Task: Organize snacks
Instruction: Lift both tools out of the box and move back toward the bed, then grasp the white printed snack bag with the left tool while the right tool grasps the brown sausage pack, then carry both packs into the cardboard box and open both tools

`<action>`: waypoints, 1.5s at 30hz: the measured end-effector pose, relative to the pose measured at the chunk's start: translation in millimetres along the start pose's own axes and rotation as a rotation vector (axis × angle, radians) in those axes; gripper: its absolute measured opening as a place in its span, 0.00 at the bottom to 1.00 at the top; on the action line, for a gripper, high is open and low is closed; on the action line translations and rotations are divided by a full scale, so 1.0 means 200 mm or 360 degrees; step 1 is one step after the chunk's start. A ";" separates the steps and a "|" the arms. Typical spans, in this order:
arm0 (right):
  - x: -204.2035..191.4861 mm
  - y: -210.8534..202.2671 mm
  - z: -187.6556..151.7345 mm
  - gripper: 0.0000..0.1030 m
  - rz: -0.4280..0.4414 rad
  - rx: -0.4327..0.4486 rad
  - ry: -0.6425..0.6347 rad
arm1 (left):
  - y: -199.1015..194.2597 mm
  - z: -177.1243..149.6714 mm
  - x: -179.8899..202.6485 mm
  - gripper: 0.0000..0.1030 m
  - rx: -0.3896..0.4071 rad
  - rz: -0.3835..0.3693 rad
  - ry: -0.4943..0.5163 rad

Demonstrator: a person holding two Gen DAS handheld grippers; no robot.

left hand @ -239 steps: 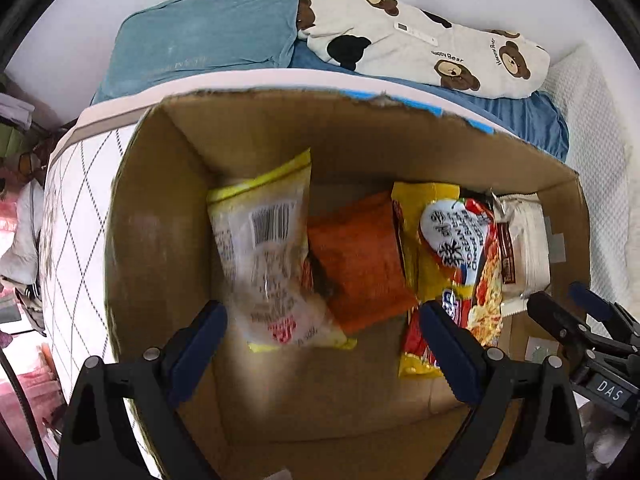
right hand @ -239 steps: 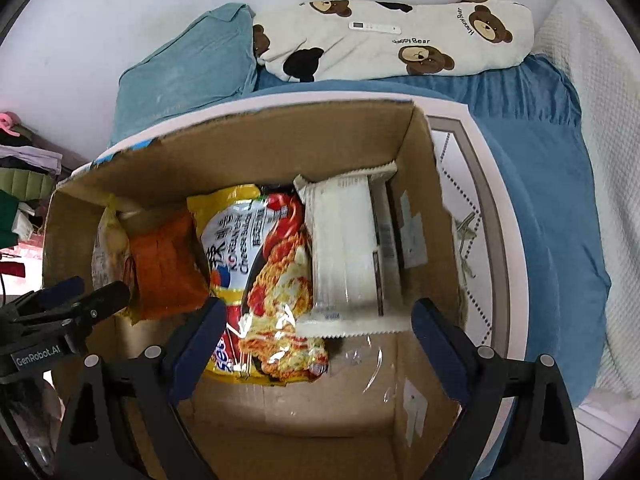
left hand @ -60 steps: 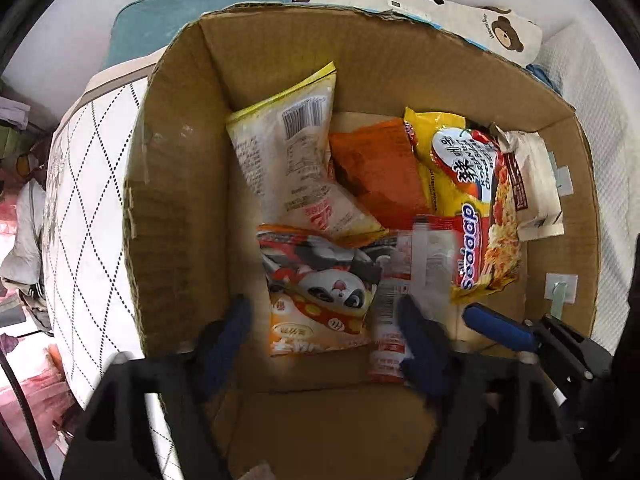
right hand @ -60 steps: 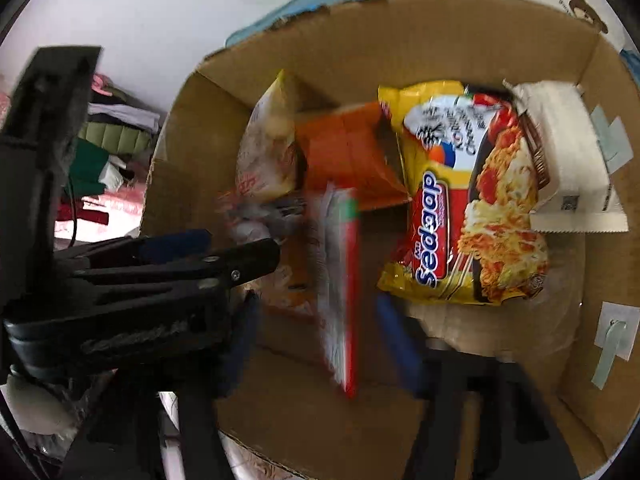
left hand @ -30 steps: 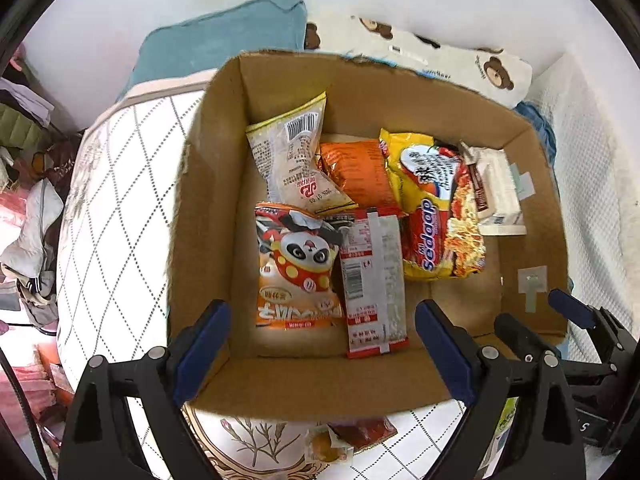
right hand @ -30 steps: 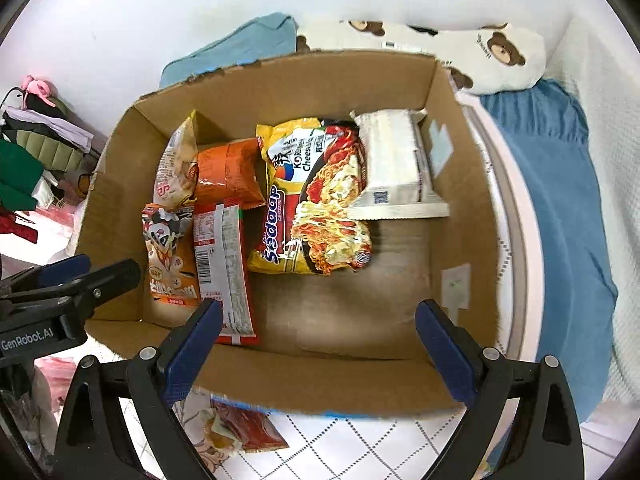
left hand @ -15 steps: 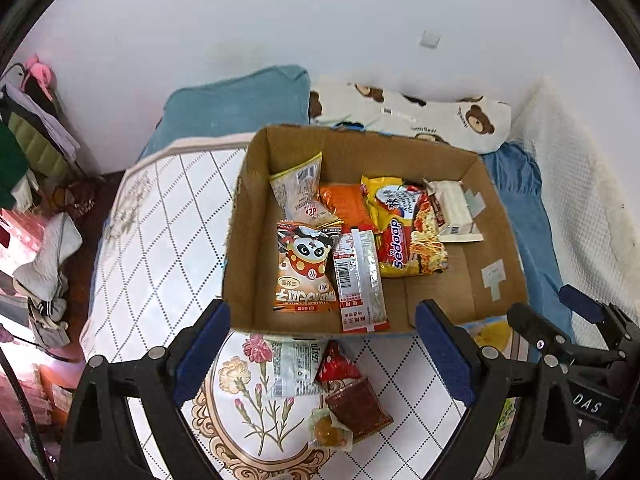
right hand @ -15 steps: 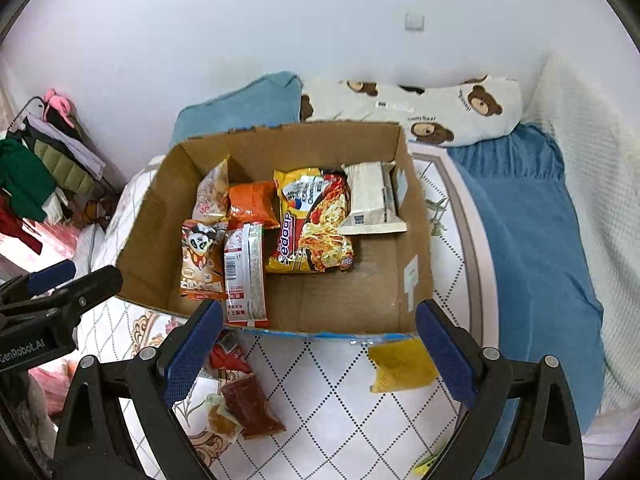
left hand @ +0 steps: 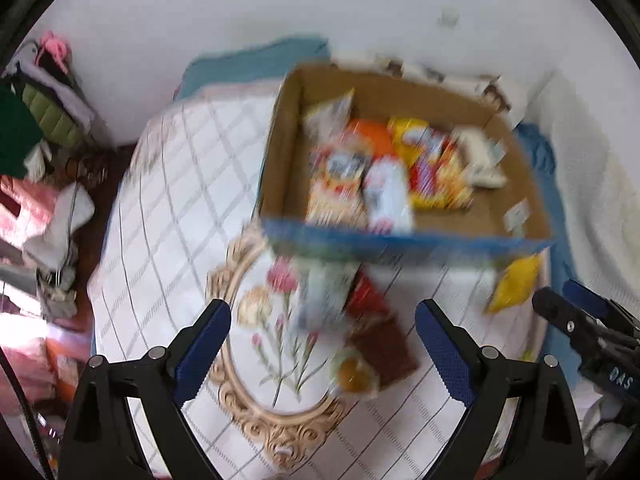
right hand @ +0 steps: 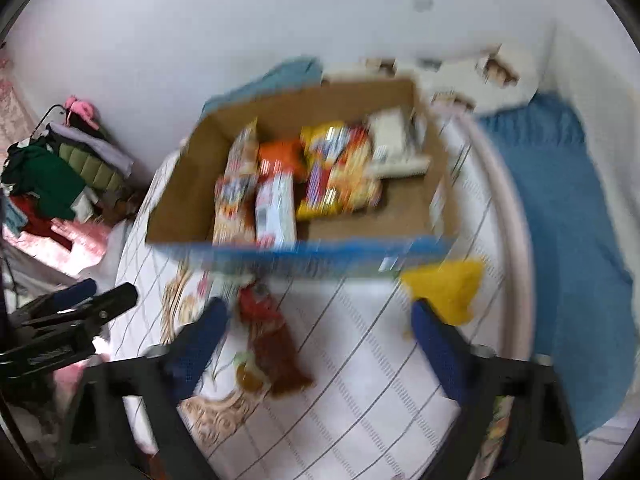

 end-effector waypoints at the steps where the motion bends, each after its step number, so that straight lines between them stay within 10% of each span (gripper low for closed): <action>1: -0.01 0.07 -0.05 0.70 0.0013 -0.0056 -0.0005 | 0.05 -0.04 -0.03 0.92 -0.0044 0.0019 -0.0013; 15: -0.23 0.89 -0.50 0.69 -0.0002 -0.0514 -0.0106 | 0.57 -0.14 -0.15 0.91 -0.0368 0.0098 -0.0039; 22: -0.16 0.84 -0.55 0.56 -0.0105 -0.0489 -0.0148 | 0.73 -0.12 -0.02 0.91 -0.0464 -0.0018 0.0035; 28: -0.02 0.76 -0.58 0.56 -0.0153 -0.0490 -0.0060 | 0.78 -0.16 0.01 0.48 -0.0453 -0.0030 0.0071; 45: 0.18 0.69 -0.90 0.58 -0.0128 -0.0649 0.0143 | 0.71 -0.89 -0.16 0.51 -0.0716 -0.0043 -0.0103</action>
Point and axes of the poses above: each gripper's, at about its wrist camera, not at the fingertips, and y roughly the way its jaws point, x to its right, z to its top, the point moved 9 cm from there along y, roughly the way its jaws point, and after that the axes turned 1 degree about z, right-handed, at the moved point
